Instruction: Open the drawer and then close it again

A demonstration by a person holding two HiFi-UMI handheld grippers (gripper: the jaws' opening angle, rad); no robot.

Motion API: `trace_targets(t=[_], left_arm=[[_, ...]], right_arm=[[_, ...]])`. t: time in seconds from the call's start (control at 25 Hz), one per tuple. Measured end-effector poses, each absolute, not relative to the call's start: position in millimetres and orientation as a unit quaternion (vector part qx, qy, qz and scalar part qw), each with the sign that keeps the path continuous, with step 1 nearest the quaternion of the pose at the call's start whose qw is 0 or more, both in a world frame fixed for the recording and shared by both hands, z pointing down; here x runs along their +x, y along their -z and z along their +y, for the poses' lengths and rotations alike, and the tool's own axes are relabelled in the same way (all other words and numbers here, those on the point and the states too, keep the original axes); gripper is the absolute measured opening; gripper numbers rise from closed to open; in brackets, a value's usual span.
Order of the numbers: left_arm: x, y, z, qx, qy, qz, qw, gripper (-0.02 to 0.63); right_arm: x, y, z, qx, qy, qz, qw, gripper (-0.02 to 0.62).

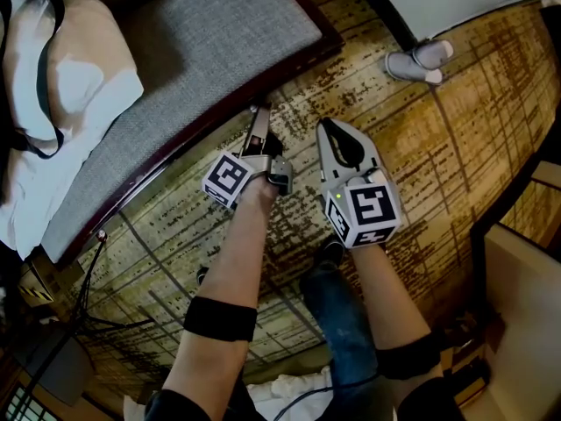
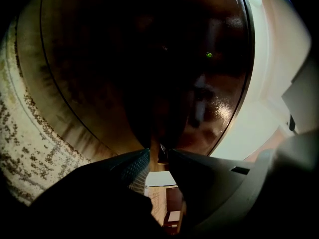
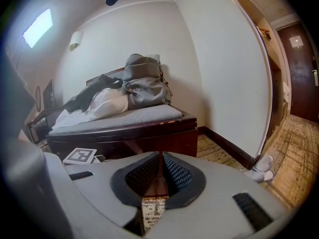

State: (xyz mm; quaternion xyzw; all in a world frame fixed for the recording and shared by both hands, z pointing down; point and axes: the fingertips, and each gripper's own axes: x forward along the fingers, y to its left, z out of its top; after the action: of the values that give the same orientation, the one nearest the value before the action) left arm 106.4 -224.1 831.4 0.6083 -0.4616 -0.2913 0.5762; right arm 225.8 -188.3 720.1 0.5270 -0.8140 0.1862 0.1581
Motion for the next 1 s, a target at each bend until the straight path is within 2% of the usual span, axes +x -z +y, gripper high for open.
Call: trace_targets(t=[0.12, 1.0], left_arm=[[108, -825, -226, 0.593, 0.324, -0.459, 0.577, 0.057], [119, -823, -204, 0.577, 0.325, -0.46, 0.592, 0.048]], right_arm=[[225, -721, -186, 0.528, -0.188, -0.813, 0.157, 0.023], [232, -716, -165, 0.534, -0.193, -0.808, 0.155, 0.023]])
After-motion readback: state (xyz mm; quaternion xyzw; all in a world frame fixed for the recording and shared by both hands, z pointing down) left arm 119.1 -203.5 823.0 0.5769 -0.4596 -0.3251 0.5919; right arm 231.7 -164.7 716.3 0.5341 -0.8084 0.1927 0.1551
